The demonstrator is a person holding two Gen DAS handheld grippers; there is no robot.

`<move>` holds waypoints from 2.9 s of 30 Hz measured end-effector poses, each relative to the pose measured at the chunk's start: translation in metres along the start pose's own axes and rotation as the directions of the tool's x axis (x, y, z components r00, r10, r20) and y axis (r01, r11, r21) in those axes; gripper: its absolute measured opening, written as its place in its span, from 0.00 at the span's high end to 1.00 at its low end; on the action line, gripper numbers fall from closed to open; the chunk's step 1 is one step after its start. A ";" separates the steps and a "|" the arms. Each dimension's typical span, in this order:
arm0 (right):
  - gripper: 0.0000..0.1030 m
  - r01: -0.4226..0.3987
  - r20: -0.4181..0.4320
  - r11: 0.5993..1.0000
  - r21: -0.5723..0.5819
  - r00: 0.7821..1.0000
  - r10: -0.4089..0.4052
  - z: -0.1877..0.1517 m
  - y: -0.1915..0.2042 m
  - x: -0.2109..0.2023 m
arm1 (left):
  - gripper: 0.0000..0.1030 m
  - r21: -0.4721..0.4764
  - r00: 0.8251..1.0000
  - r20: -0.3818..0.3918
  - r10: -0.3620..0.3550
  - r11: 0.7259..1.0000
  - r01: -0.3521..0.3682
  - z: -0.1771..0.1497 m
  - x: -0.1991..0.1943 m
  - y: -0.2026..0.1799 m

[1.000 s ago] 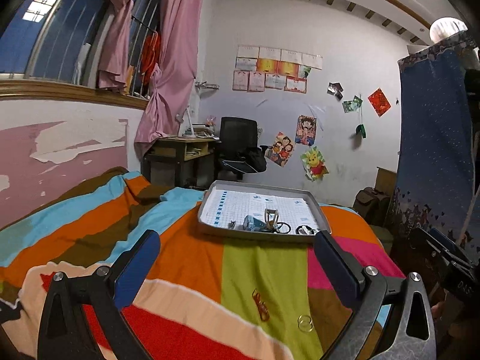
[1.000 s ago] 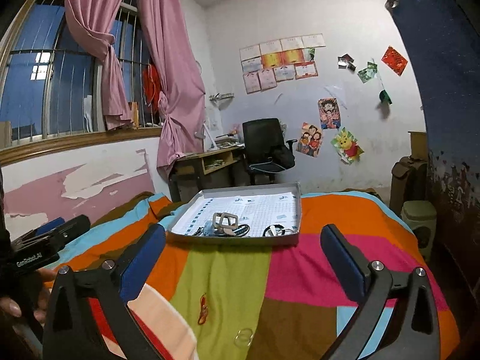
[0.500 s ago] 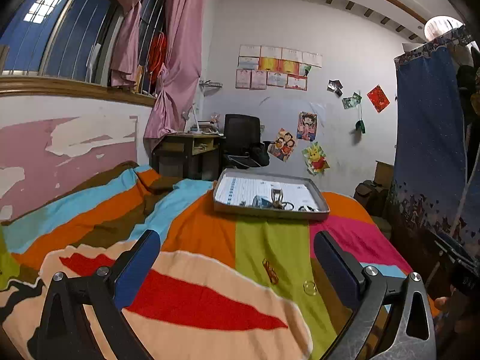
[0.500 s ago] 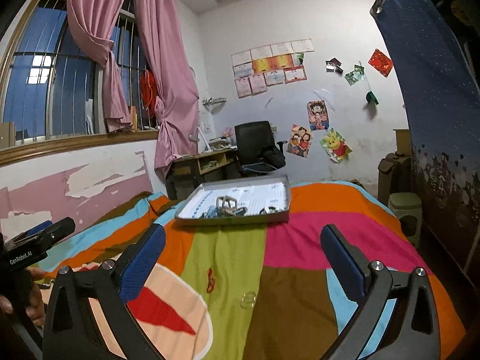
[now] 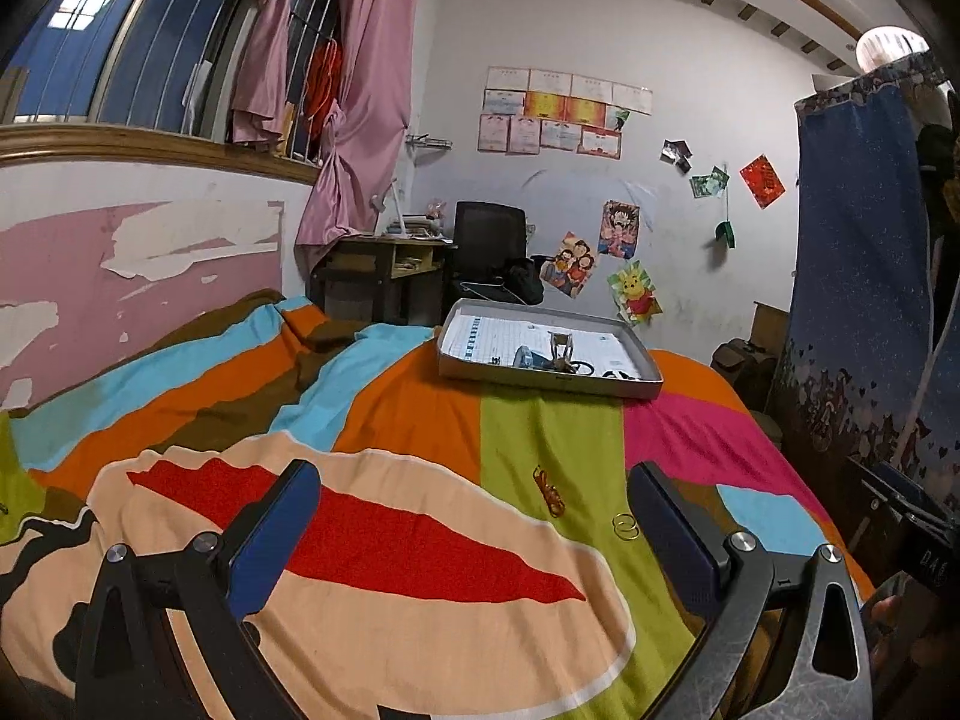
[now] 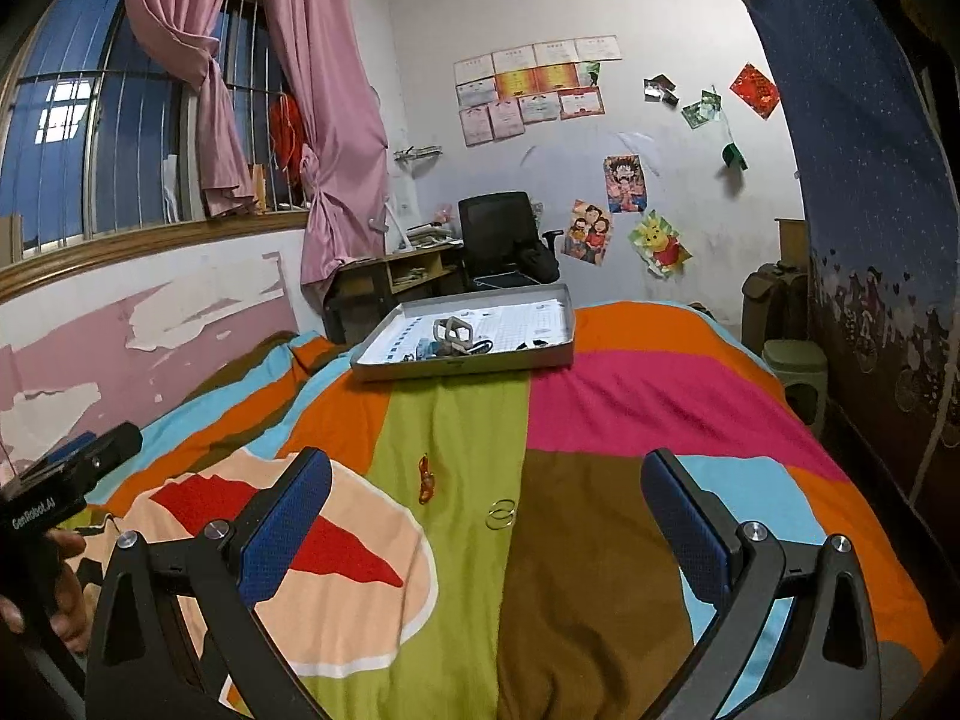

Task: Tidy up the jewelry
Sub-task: 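Withdraw both tools from the tray back over the bedspread, then grasp the red beaded bracelet with the left tool while the right tool grasps the last hoop ring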

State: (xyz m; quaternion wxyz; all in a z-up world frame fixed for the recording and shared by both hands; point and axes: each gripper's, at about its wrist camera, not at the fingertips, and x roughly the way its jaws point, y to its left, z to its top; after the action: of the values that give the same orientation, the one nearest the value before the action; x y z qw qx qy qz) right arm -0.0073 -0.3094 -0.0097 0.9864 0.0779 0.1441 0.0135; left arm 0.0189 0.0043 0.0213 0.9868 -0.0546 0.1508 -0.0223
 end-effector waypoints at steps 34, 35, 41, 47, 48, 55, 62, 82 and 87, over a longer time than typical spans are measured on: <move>0.01 0.056 -0.001 0.996 -0.063 0.998 -0.056 0.036 -0.003 0.071 | 0.00 -0.016 0.998 -0.059 0.040 0.999 -0.041 0.024 0.132 -0.023; 0.01 0.053 -0.010 0.997 -0.059 0.999 -0.053 0.037 -0.004 0.076 | 0.00 -0.018 0.997 -0.061 0.038 0.999 -0.039 0.024 0.138 -0.023; 0.01 0.047 -0.066 0.999 -0.019 0.997 -0.048 0.045 -0.023 0.110 | 0.00 -0.031 0.996 -0.091 0.022 0.999 -0.025 0.019 0.176 -0.027; 0.01 0.008 -0.120 1.000 -0.012 0.993 -0.010 0.055 -0.046 0.159 | 0.00 -0.024 0.988 -0.154 -0.012 1.000 0.008 0.007 0.210 -0.028; 0.01 0.002 -0.137 1.000 -0.021 0.991 -0.005 0.056 -0.048 0.169 | 0.00 -0.018 0.986 -0.166 -0.013 1.000 0.010 0.005 0.216 -0.029; 0.01 -0.045 -0.243 0.998 -0.050 0.970 0.031 0.038 -0.064 0.225 | 0.00 -0.015 0.970 -0.242 -0.026 1.000 0.023 -0.011 0.253 -0.030; 0.01 -0.072 -0.307 0.996 -0.048 0.950 0.054 0.017 -0.063 0.260 | 0.00 0.024 0.941 -0.335 -0.041 0.998 0.052 -0.027 0.280 -0.038; 0.35 -0.314 -0.621 0.939 -0.139 0.767 0.164 -0.049 -0.015 0.300 | 0.56 0.023 0.778 -0.562 -0.279 0.936 0.352 -0.057 0.311 -0.062; 0.45 -0.361 -0.670 0.919 -0.155 0.722 0.171 -0.066 0.000 0.304 | 0.56 0.017 0.749 -0.592 -0.297 0.925 0.380 -0.064 0.317 -0.067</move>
State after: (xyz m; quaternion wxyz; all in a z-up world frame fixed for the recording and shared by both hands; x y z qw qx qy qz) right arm 0.2648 -0.2841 -0.1579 0.8644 -0.0492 0.4578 0.2021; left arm 0.3000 -0.0880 -0.1253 0.8742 -0.0040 0.4293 -0.2267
